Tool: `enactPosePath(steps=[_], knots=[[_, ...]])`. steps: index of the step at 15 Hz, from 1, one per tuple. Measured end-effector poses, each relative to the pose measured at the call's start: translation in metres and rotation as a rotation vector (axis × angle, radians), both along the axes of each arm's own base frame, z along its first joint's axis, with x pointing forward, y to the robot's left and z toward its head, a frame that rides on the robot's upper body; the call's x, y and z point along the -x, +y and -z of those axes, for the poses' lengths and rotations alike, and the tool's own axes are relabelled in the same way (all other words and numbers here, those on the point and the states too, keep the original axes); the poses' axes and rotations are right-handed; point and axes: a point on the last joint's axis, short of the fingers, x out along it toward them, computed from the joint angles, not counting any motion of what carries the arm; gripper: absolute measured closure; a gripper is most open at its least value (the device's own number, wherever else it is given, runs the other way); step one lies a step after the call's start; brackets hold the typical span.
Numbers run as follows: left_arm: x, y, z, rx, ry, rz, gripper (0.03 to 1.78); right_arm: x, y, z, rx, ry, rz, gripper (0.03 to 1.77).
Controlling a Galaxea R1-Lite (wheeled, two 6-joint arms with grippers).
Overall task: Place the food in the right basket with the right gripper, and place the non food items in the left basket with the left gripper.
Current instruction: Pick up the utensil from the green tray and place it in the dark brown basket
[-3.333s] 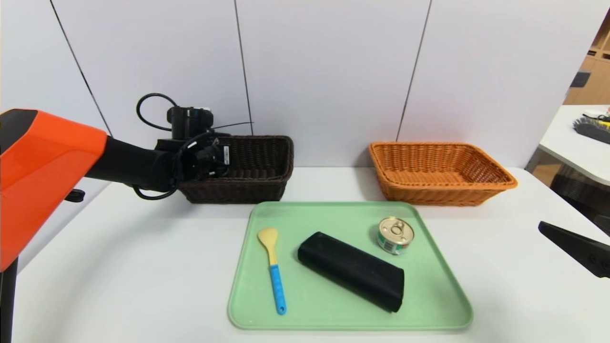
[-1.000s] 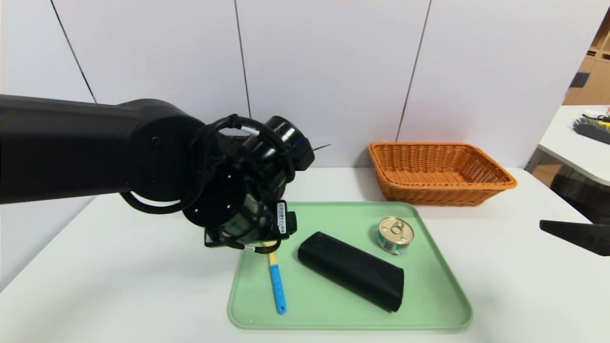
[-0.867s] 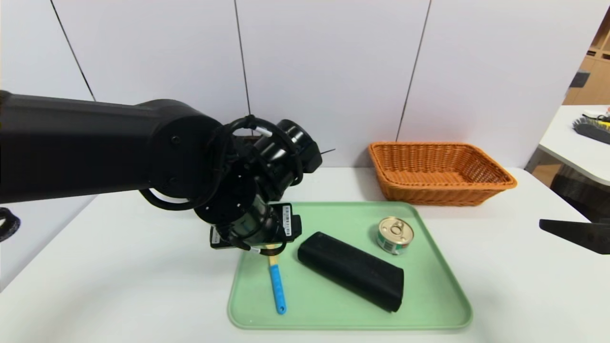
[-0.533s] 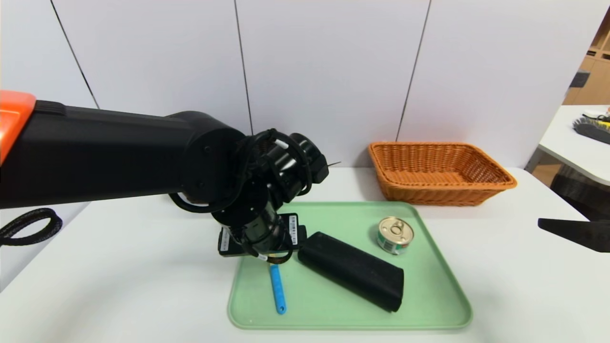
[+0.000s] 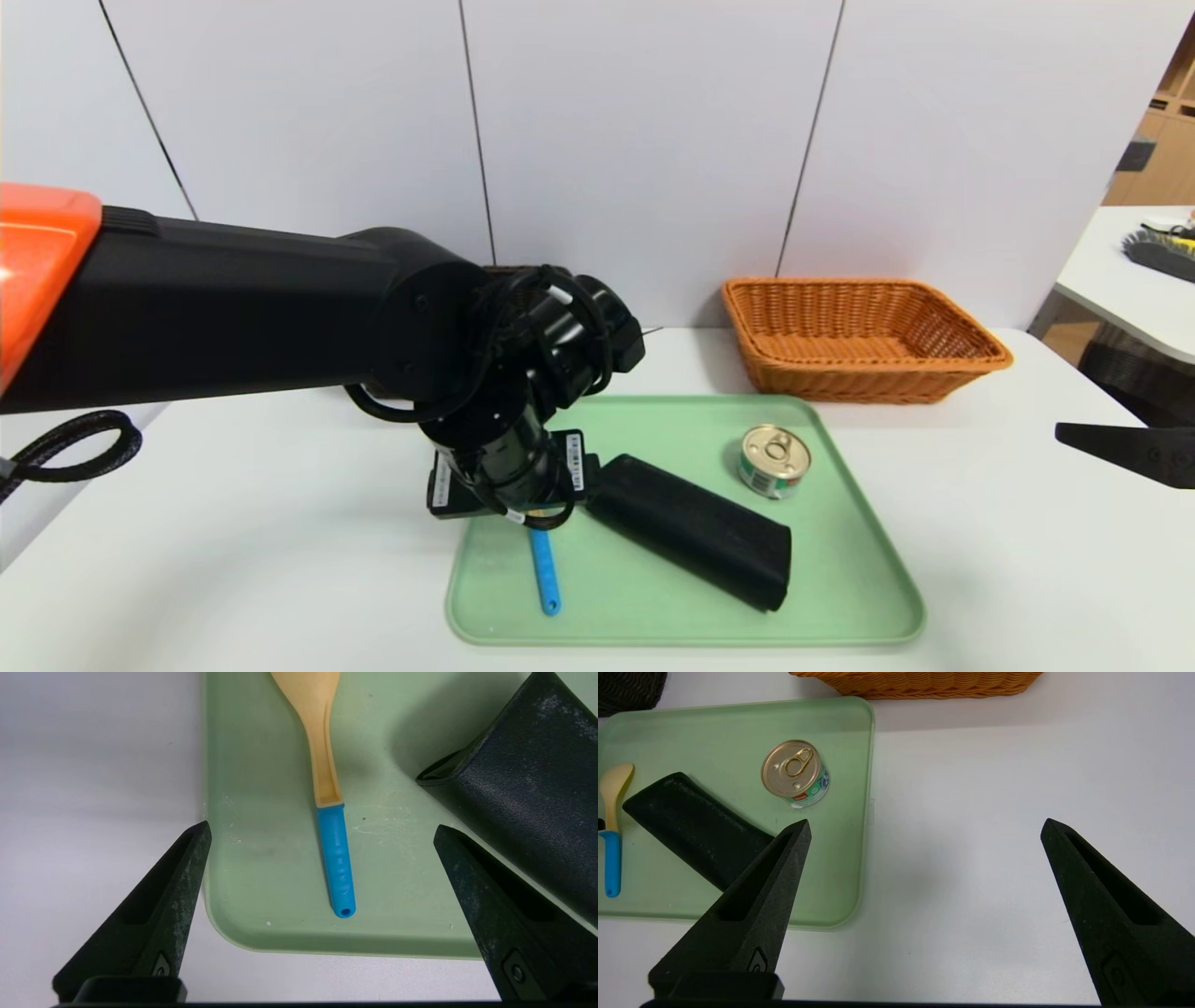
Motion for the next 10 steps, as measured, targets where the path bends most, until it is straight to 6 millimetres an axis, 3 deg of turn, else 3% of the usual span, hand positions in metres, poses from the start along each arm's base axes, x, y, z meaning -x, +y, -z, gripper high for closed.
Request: enactPosePath(steps=[10], knots=[[-0.008, -0.009, 0.017, -0.027, 0.034, -0.014, 0.12, -0.002, 0.0, -0.001, -0.008, -0.038, -0.004, 0.1]])
